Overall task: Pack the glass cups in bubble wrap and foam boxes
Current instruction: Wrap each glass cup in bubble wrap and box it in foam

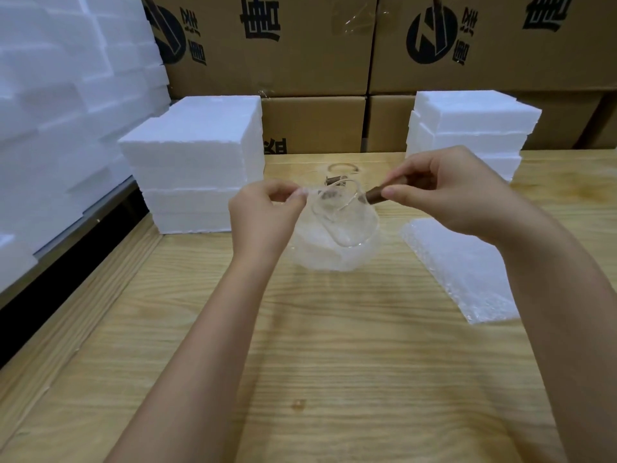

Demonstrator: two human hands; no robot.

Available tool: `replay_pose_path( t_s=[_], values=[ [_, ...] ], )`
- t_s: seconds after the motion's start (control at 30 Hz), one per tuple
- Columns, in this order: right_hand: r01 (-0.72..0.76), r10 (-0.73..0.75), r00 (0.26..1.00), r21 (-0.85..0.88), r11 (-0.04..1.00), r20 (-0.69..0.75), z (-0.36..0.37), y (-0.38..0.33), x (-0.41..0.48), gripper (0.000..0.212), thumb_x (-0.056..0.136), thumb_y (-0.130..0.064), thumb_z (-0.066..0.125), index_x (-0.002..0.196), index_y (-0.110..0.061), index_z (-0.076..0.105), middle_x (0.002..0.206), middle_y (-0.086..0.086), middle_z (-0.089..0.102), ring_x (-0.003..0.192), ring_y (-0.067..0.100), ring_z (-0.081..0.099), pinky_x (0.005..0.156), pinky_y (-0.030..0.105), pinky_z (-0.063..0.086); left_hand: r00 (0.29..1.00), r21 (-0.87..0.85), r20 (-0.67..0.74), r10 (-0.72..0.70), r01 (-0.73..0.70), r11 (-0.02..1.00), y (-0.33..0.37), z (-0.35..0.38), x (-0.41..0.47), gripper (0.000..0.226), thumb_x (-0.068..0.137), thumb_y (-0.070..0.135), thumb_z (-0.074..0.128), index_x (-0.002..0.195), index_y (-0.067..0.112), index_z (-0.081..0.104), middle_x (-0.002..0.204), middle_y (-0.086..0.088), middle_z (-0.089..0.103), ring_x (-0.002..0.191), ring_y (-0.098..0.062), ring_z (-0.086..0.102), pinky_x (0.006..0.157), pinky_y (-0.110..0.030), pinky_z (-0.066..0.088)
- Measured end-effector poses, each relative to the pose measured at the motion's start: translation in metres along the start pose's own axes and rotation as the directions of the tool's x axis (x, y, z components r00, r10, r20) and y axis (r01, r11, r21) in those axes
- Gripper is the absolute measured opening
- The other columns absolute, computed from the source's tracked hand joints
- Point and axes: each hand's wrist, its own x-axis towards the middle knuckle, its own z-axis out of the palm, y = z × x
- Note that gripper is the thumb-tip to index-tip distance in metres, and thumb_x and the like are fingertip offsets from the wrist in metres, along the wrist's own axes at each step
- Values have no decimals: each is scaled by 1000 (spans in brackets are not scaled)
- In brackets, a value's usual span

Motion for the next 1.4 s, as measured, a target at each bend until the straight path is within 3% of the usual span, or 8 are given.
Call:
replay_pose_path(
  t_s=[0.37,0.47,0.67,0.77,0.87,1.0,1.17,1.4],
  values=[
    [93,-102,995,-366,926,-5,34,-13,2,14,88,-33,63,90,-21,70,85,-6,60,86,15,52,81,33,43,986,-172,145,-87,112,979,16,12,-7,17,89,26,64,77,21,75,70,16,67,75,-3,61,65,-22,44],
    [95,-125,990,-354,930,-61,39,-8,5,17,91,-34,60,95,-20,68,89,-5,57,94,14,46,80,23,30,978,-286,168,-119,164,944,25,10,-8,18,86,21,67,70,23,74,63,18,66,61,5,56,59,-21,41],
    [58,-92,982,-196,979,-168,38,7,10,11,90,-25,62,97,-19,67,94,-3,56,87,11,50,75,12,38,945,-577,312,97,107,810,32,0,-12,32,84,28,52,99,8,73,94,-10,73,51,-19,56,47,-24,44],
    [36,-46,976,-49,998,-212,35,16,9,5,89,-22,64,93,-21,69,87,-8,58,84,10,56,75,10,42,990,-672,75,117,-37,740,20,-4,-8,27,87,19,48,97,10,71,102,-6,73,62,-18,63,51,-28,49],
    [14,20,982,177,984,-186,28,27,9,10,89,-17,64,87,-25,68,83,-1,68,88,17,65,86,24,50,996,-684,-69,-58,-5,729,-5,-4,-1,28,91,5,54,115,15,64,115,-3,65,99,-14,62,79,-24,51],
    [-26,98,989,526,850,-110,21,37,10,10,91,-9,60,90,-12,69,84,6,71,79,15,70,80,24,56,937,-593,278,-214,342,729,-35,2,-3,75,82,8,61,150,17,28,148,4,39,125,-4,41,111,-32,24],
    [-62,119,991,598,799,-57,24,41,10,14,91,-10,60,83,-14,70,68,-6,71,63,5,66,58,15,51,888,-625,459,16,311,716,-47,11,-5,68,58,35,83,118,13,59,117,1,65,113,-14,60,96,-29,44],
    [-111,186,981,638,762,-51,40,43,11,25,83,-4,62,64,-19,67,52,-15,64,51,-5,61,53,10,49,840,-644,542,-17,428,634,-41,22,-13,94,40,48,94,116,5,61,100,-6,73,93,-23,71,71,-34,58]
  ],
)
